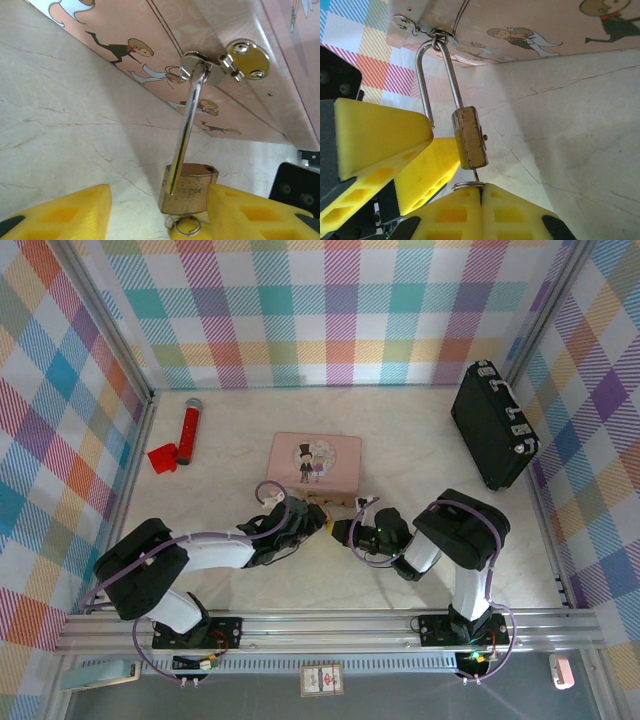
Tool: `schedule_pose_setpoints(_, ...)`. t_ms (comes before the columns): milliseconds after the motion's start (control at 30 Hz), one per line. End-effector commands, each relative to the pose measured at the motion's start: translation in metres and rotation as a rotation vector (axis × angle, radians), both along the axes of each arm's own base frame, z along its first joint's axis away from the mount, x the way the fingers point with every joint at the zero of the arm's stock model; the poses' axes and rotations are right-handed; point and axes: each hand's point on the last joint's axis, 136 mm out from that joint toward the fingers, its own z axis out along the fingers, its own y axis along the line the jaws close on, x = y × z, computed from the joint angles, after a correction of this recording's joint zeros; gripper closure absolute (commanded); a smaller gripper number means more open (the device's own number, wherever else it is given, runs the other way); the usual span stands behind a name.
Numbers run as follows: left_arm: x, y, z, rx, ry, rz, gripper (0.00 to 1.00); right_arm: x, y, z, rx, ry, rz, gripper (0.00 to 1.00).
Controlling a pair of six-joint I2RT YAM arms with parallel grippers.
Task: Unlock a padlock with a key
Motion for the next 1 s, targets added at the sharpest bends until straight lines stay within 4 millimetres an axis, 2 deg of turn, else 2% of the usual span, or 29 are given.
schedule_pose_setpoints(0, 0.002, 0.015, 0.011, 0.013, -0.042, 0.028, 0.44, 0.008, -0.003, 0.01, 0.011, -0.034, -0.028, 1.0)
schedule_pose_setpoints(167, 0.0, 0.032, 0.033, 0.069, -0.148, 0.01, 0.34, 0.009, -0.004, 0.006, -0.025, -0.026, -0.032, 1.0)
schedule_pose_setpoints(333, 0.001, 0.063, 0.045, 0.162, -0.185, -0.023, 0.3, 0.008, 0.0, 0.006, -0.113, -0.035, 0.023, 0.78)
schedule_pose_setpoints(467, 0.001, 0.093, 0.06, 0.304, -0.242, -0.05, 0.28, 0.01, -0.008, 0.003, -0.242, -0.057, 0.029, 0.72)
schedule_pose_setpoints(633, 0.011, 0.127, 0.07, 0.553, -0.197, -0.085, 0.26, 0.019, -0.015, 0.004, -0.397, -0.089, 0.039, 0.68)
schedule_pose_setpoints(833, 0.042, 0.132, 0.072, 0.517, -0.175, -0.131, 0.25, 0.032, -0.003, 0.027, -0.432, -0.185, 0.082, 0.66)
schedule_pose_setpoints(967, 0.068, 0.131, 0.065, 0.482, -0.154, -0.141, 0.25, 0.043, 0.001, 0.028, -0.514, -0.23, 0.12, 0.64)
